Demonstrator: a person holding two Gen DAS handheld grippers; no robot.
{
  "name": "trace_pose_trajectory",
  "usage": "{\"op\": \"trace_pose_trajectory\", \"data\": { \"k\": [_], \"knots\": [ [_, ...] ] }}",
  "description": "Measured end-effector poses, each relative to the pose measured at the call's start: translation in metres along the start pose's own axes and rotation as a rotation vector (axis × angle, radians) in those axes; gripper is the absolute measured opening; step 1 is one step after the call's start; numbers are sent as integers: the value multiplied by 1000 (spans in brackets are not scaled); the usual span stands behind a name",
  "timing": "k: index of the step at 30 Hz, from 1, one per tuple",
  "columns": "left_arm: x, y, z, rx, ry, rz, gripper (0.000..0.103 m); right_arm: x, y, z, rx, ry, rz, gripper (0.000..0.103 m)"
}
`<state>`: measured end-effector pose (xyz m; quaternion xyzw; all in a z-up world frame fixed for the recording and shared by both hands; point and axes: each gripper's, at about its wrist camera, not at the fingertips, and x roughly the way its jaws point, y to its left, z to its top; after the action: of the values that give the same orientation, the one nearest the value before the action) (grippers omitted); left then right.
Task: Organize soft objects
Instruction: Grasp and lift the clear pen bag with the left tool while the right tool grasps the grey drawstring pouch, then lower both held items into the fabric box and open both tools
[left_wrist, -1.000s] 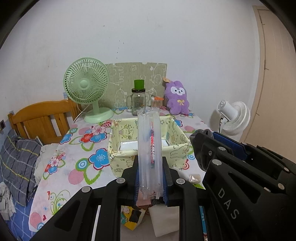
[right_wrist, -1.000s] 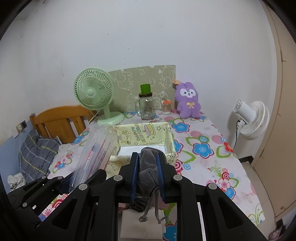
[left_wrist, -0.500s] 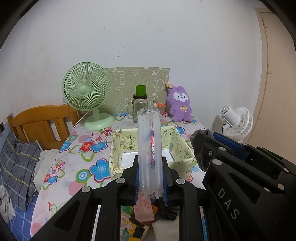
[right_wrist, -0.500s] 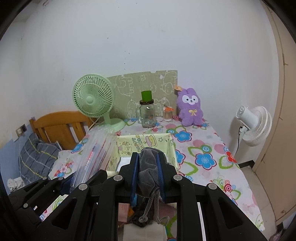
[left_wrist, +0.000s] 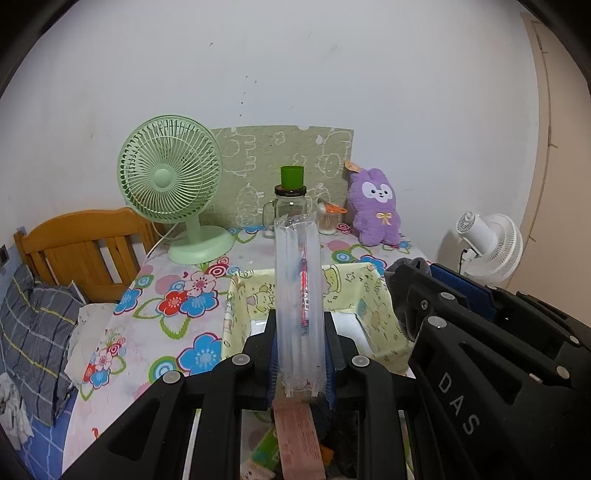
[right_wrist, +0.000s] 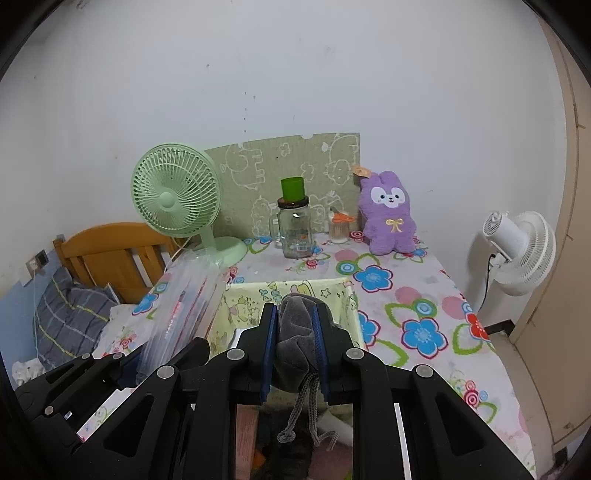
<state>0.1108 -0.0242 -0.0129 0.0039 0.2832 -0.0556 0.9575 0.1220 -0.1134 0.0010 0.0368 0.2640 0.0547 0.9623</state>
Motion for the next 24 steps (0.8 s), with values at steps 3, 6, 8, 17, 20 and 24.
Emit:
{"op": "trace_pose_trajectory", "data": {
  "k": [3,6,8,17,20,24],
  "knots": [
    [10,2,5,-3,3,7,18,11,0,5,-1,0,1,23],
    [20,4,9,-6,11,12,18,22,0,10,-1,4,1,23],
    [27,5,10,-9,19,15,18,30,0,12,1,8,-1,23],
    [60,13,11,-25,72,28,19,66,0,13,5,43,-8,23],
    [70,15,10,-27,89,29,19,77,0,12,4,59,-8,23],
    [83,19,9,-42,118,29,24,91,-1,10,4,72,-10,23]
  ]
}}
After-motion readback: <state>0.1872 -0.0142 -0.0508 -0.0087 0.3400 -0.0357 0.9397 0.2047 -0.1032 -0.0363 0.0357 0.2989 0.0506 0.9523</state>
